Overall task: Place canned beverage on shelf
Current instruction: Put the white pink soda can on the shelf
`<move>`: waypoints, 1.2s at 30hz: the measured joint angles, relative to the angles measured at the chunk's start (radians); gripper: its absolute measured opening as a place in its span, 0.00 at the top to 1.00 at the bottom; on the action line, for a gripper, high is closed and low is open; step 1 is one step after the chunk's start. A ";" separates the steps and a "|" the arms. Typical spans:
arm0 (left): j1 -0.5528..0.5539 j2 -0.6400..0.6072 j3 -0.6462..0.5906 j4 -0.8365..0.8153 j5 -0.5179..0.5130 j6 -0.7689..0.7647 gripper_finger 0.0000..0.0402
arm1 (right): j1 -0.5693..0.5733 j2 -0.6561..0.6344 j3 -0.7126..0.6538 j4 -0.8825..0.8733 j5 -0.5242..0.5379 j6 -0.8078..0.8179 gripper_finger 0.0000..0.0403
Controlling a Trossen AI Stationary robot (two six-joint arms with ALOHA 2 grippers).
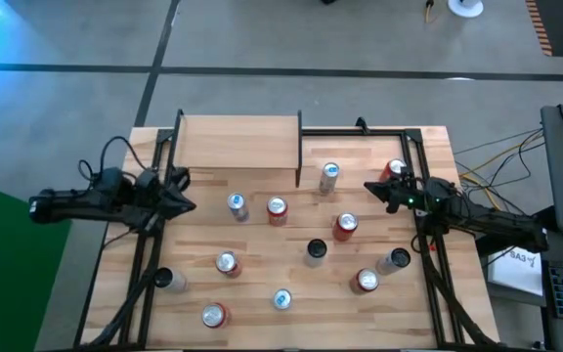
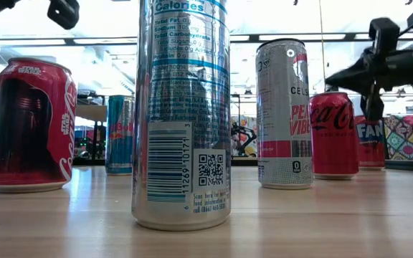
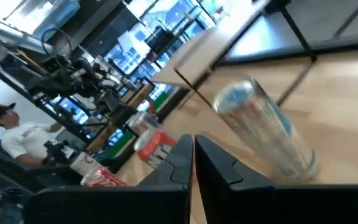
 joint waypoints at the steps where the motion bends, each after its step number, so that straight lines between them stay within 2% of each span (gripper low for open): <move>1: 0.000 0.017 0.012 0.004 -0.003 -0.008 1.00 | 0.000 0.000 0.016 0.004 0.002 -0.018 0.98; 8: 0.000 0.137 0.111 -0.028 -0.005 0.027 1.00 | -0.001 0.046 0.145 -0.024 0.041 -0.152 0.98; 16: -0.003 0.235 0.243 -0.191 -0.008 0.039 1.00 | 0.000 0.162 0.285 -0.064 0.052 -0.222 0.98; 20: -0.004 0.283 0.265 -0.234 -0.068 0.034 1.00 | 0.000 0.236 0.364 -0.096 0.033 -0.260 0.98; 23: -0.004 0.305 0.294 -0.353 -0.123 0.013 1.00 | 0.000 0.286 0.419 -0.145 0.031 -0.298 0.98; 28: -0.016 0.347 0.366 -0.630 -0.212 -0.104 1.00 | 0.000 0.342 0.477 -0.230 0.026 -0.308 0.98; 36: -0.115 0.456 0.484 -0.828 -0.220 -0.255 1.00 | 0.000 0.366 0.523 -0.333 0.024 -0.294 0.98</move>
